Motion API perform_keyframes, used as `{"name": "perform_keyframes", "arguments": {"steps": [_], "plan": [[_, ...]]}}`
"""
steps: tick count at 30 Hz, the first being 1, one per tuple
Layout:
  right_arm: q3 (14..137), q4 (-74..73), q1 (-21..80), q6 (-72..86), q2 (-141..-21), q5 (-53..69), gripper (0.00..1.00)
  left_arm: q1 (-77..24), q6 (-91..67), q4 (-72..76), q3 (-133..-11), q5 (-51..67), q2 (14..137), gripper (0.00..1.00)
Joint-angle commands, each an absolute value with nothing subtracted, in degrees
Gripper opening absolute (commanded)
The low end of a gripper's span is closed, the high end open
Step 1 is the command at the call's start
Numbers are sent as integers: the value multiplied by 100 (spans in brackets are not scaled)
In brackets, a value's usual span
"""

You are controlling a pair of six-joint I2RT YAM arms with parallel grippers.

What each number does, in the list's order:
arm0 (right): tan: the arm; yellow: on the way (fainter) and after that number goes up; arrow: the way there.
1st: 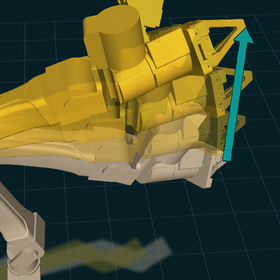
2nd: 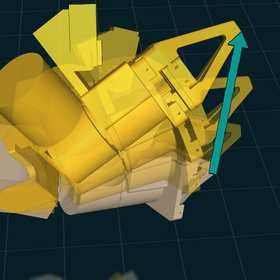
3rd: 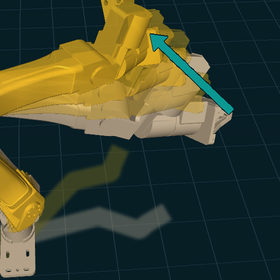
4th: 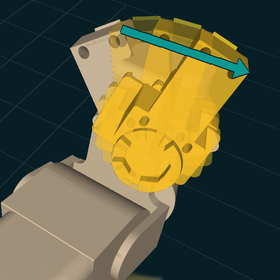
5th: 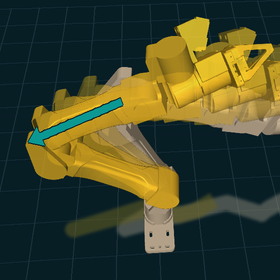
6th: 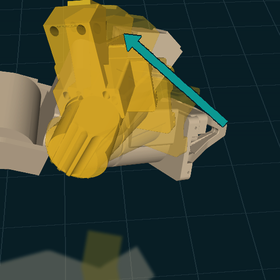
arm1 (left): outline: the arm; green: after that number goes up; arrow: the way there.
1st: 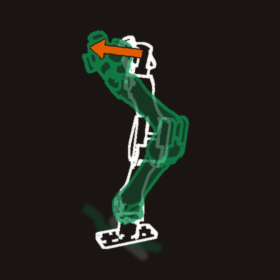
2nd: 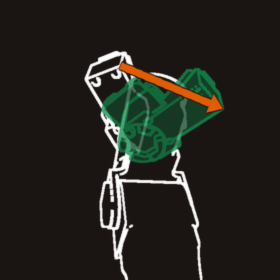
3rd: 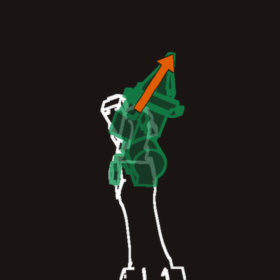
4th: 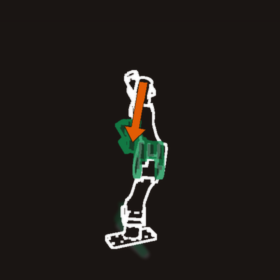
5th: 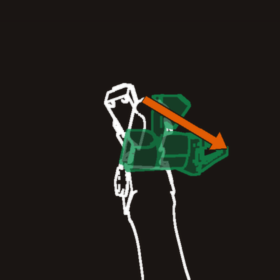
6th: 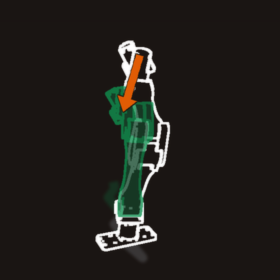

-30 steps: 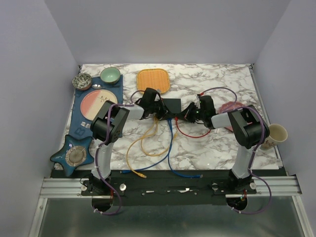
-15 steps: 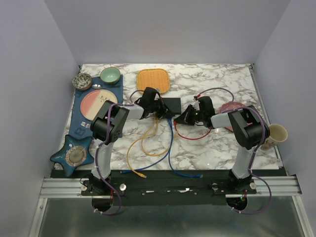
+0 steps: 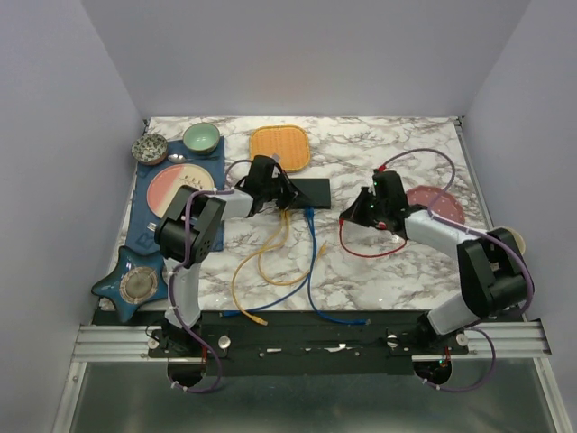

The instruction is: Pull the plug from the switch port

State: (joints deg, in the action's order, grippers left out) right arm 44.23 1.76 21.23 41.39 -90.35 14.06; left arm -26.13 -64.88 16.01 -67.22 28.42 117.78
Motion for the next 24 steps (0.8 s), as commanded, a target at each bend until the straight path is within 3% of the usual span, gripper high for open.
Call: {"name": "perform_keyframes", "arguments": {"steps": [1,12,14,15,18,21,24], "plan": [[4895,-1010,1829,3525,-8534,-376,1,-2444,-6390,1705,-6434,2637,11136,0],[5326,-1292,1397,3516,-9579,-501,2,-2408,-5687,440,-6241,1978,10371,24],[5361,-1275,1397,3542,-9606,-510,13,-2408,-5660,361,-6205,1943,10310,27],[5379,-1266,1389,3533,-9598,-527,24,-2408,-5660,343,-6162,1942,10292,29],[5405,-1248,1389,3559,-9440,-562,45,-2408,-5608,246,-6126,1881,10222,37],[5466,-1239,1406,3603,-9229,-528,58,-2408,-5572,185,-6047,1793,10134,45],[5484,-1178,1441,3656,-8992,-387,63,-2408,-5555,79,-5986,1601,10037,56]]}}
